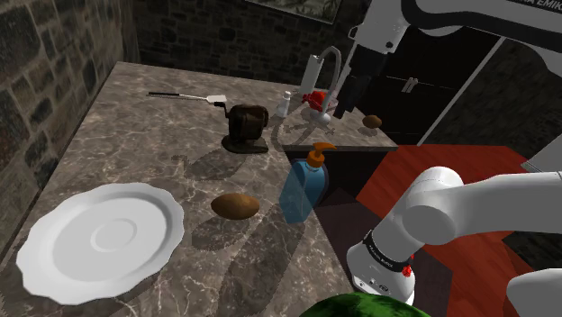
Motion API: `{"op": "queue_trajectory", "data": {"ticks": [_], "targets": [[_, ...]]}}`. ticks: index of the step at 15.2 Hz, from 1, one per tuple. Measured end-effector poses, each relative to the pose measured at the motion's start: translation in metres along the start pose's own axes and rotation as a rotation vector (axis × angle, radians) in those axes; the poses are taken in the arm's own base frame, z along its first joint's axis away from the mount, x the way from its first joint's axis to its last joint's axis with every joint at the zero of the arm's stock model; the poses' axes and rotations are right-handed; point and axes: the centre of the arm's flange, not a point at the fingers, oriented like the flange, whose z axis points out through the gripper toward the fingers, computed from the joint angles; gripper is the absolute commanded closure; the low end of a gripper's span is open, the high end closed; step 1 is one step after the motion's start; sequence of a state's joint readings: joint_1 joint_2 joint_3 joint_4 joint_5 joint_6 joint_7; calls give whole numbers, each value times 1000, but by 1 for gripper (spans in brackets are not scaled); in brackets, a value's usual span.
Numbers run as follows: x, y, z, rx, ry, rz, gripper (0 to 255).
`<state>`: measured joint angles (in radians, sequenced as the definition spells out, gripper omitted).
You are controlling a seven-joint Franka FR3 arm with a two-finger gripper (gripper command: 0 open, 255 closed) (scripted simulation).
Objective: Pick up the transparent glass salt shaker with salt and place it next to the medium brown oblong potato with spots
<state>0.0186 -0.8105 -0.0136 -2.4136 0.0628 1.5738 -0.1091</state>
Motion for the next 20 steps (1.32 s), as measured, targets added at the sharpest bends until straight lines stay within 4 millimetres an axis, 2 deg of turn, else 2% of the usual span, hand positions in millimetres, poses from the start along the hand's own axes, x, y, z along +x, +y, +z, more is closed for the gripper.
{"op": "queue_trajectory", "data": {"ticks": [2, 5, 8, 20], "targets": [[4, 5, 1, 0, 0, 2, 0], [28, 28, 9, 3, -1, 11, 0], [62, 46, 14, 6, 0, 22, 0], [178, 151, 43, 15, 3, 69, 0]]}}
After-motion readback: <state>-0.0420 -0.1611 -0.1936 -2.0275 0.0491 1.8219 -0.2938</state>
